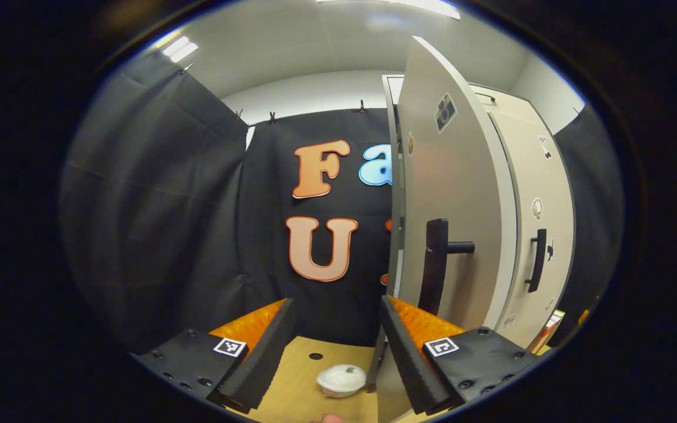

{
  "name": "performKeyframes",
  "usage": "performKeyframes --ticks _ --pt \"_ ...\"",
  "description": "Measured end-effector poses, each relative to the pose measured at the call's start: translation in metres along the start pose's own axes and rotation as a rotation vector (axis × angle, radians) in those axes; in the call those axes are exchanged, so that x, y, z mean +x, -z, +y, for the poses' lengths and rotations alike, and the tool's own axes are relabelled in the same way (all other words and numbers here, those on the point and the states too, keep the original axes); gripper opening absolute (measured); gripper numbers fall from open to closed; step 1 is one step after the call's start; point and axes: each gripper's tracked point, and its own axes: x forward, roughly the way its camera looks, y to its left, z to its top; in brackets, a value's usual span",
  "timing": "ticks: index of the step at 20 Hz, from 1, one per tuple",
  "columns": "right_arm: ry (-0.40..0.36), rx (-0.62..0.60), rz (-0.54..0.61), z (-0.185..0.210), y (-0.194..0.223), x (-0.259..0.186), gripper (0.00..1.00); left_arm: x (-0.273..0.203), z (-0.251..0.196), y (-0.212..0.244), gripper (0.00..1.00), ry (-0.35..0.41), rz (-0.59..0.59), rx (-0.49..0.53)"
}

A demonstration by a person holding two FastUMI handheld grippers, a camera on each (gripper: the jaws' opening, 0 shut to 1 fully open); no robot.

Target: Grab one shoe with the right hand and put it into the shoe cabinet, grab the other shoe with the left hand and put it into the shoe cabinet; then close the right door with the right hand and the left door with the left hand.

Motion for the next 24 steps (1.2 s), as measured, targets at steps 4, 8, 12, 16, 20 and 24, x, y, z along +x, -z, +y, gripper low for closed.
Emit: performKeyframes --ticks 4,8,12,16,20,24 --pt "0.015 -0.007 0.0 -0.003 0.0 -0.004 0.94 0.001 -0.026 0.002 0.95 0.06 0.008 -0.037" --pt "0.033 -0.011 0.001 -0.007 -0.002 -0.008 0.94 0.003 -0.062 0.004 0.95 0.142 0.009 -0.048" --pt "0.058 -0.011 0.002 -0.013 -0.003 -0.011 0.94 0.013 -0.095 0.007 0.95 0.211 0.013 -0.054" --pt "0.075 -0.019 0.001 -0.019 -0.005 -0.012 0.94 0.022 -0.136 0.011 0.96 0.298 0.018 -0.079" --pt "0.088 -0.023 -0.004 -0.026 -0.006 -0.015 0.94 0.042 -0.172 0.007 0.96 0.375 0.025 -0.092" --pt "0.104 -0.021 -0.008 -0.032 -0.007 -0.014 0.98 0.054 -0.197 0.021 0.93 0.411 0.04 -0.122"
